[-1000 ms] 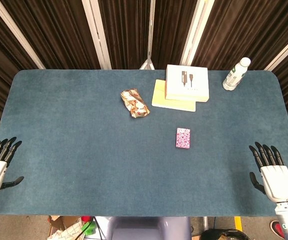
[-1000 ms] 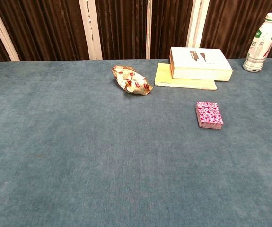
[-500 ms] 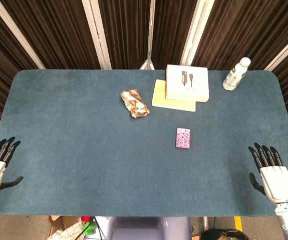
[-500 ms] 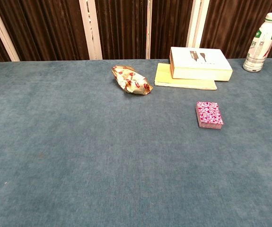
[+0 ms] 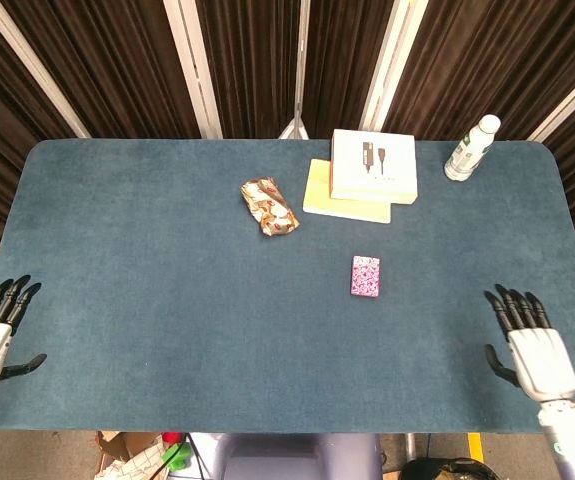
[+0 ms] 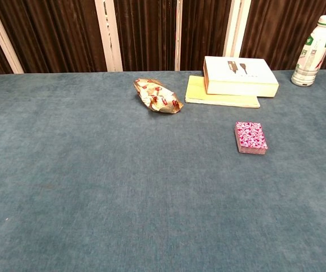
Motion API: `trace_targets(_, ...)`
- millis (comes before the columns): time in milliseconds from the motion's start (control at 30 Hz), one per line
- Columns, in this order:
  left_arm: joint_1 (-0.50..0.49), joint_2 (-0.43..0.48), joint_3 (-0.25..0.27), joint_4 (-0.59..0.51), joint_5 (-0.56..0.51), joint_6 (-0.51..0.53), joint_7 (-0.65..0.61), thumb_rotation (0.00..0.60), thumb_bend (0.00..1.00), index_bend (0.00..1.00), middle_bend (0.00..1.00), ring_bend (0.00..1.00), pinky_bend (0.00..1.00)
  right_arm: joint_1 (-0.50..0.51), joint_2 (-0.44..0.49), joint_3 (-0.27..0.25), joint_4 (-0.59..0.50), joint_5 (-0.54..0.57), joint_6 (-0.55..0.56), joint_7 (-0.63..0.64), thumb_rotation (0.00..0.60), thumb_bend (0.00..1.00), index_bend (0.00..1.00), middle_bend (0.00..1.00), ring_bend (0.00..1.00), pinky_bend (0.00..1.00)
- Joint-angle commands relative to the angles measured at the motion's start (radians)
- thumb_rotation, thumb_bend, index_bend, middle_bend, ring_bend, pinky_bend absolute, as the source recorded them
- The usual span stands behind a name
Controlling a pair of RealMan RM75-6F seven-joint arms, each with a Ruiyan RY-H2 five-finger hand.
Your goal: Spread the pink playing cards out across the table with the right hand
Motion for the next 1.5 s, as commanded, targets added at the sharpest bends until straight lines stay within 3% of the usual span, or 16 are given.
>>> trace_targets(33,-0.002,0.001,-0.001,-0.002,-0.004,-0.005,-0.001,0.6,0.01,0.0,0.0,0.0,0.0,0.066,0.007,0.033,-0.078,0.053,-0.096,-0.024,0.6,0.46,0.0,0.0,0.0,0.0)
trace_targets(300,-0.005,0.011,0.0,-0.014,-0.02,-0.024,-0.009,0.6,0.01,0.0,0.0,0.0,0.0,0.21,-0.055,0.111,-0.204,0.247,-0.288,-0.186,0.6,0.46,0.0,0.0,0.0,0.0)
trace_targets(533,-0.009,0.021,0.002,-0.023,-0.032,-0.044,-0.026,0.6,0.01,0.0,0.0,0.0,0.0,0.317,-0.167,0.167,-0.2,0.43,-0.349,-0.334,0.6,0.44,0.0,0.0,0.0,0.0)
trace_targets(667,-0.013,0.028,0.002,-0.026,-0.035,-0.056,-0.039,0.6,0.01,0.0,0.0,0.0,0.0,0.381,-0.248,0.197,-0.167,0.553,-0.352,-0.417,0.6,0.43,0.0,0.0,0.0,0.0)
trace_targets(867,-0.016,0.035,0.003,-0.027,-0.038,-0.064,-0.056,0.6,0.01,0.0,0.0,0.0,0.0,0.465,-0.339,0.222,-0.121,0.685,-0.335,-0.522,0.6,0.23,0.0,0.0,0.0,0.0)
trace_targets(1267,-0.02,0.041,0.002,-0.033,-0.054,-0.083,-0.071,0.6,0.01,0.0,0.0,0.0,0.0,0.62,-0.491,0.263,0.014,0.8,-0.27,-0.694,0.6,0.23,0.0,0.0,0.0,0.0)
trace_targets(1500,-0.02,0.049,0.005,-0.037,-0.064,-0.093,-0.073,0.6,0.01,0.0,0.0,0.0,0.0,0.675,-0.541,0.276,0.084,0.948,-0.232,-0.8,0.6,0.23,0.0,0.0,0.0,0.0)
